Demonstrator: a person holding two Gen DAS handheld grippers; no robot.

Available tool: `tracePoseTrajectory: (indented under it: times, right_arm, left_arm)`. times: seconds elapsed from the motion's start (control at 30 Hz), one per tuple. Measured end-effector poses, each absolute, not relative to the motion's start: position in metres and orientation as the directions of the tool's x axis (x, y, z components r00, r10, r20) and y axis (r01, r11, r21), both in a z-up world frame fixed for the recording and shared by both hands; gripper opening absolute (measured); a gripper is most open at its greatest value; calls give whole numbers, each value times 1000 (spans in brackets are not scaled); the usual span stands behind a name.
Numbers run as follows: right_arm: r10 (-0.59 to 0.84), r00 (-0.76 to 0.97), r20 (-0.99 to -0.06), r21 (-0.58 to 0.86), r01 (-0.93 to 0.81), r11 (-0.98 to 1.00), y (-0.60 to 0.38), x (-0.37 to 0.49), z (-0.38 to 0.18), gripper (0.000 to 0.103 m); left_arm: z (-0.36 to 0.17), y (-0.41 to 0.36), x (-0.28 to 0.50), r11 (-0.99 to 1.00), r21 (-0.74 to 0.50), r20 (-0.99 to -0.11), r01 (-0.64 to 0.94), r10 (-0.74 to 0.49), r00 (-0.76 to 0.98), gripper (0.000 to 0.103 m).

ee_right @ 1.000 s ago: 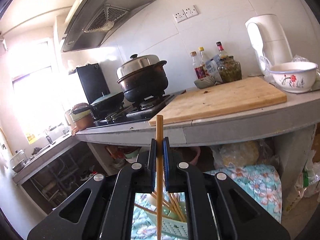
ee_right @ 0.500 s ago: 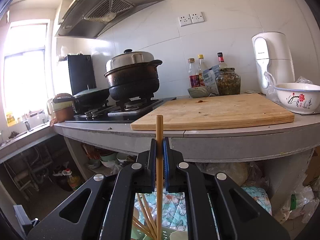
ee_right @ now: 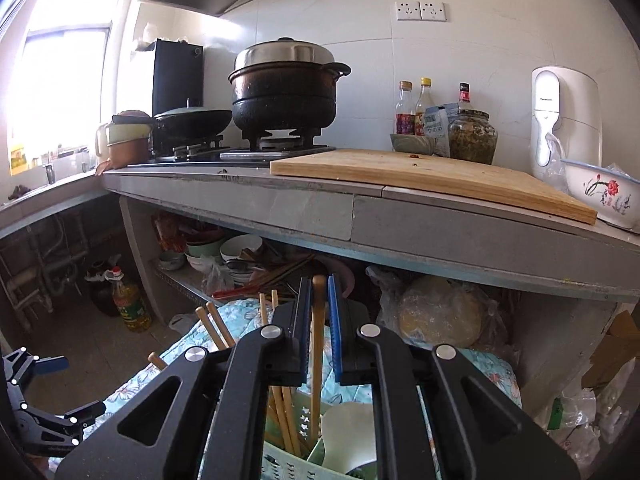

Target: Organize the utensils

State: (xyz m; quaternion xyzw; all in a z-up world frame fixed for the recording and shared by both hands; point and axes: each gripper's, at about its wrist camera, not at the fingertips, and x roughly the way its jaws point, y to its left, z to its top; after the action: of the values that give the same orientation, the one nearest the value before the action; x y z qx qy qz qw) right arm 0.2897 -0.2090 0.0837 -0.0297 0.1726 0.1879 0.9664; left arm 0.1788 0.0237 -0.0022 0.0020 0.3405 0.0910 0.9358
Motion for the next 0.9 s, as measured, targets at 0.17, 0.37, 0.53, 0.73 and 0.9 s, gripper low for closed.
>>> tracePoseTrajectory:
  times: [0.17, 0.37, 0.53, 0.73, 0.9]
  right_arm:
    - [364, 867, -340, 65, -365, 929, -224, 273, 85, 42]
    - [392, 870, -297, 167, -357, 919, -250, 222, 95, 56]
    - [365, 858, -362, 209, -307, 929, -263, 163, 76, 66]
    - [288, 825, -487, 220, -204, 954, -272, 105, 31, 75]
    - [229, 780, -583, 198, -137, 971, -269, 75, -3, 82]
  left_arm:
    - [1, 22, 173, 984, 63, -634, -164, 166, 755, 85]
    - [3, 17, 156, 992, 12, -633, -125, 104, 767, 90]
    - [1, 10, 134, 996, -34, -632, -82, 42, 773, 94]
    - [1, -6, 103, 998, 7, -631, -59, 50, 775, 95]
    - [9, -19, 81, 995, 67, -623, -78, 103, 776, 95]
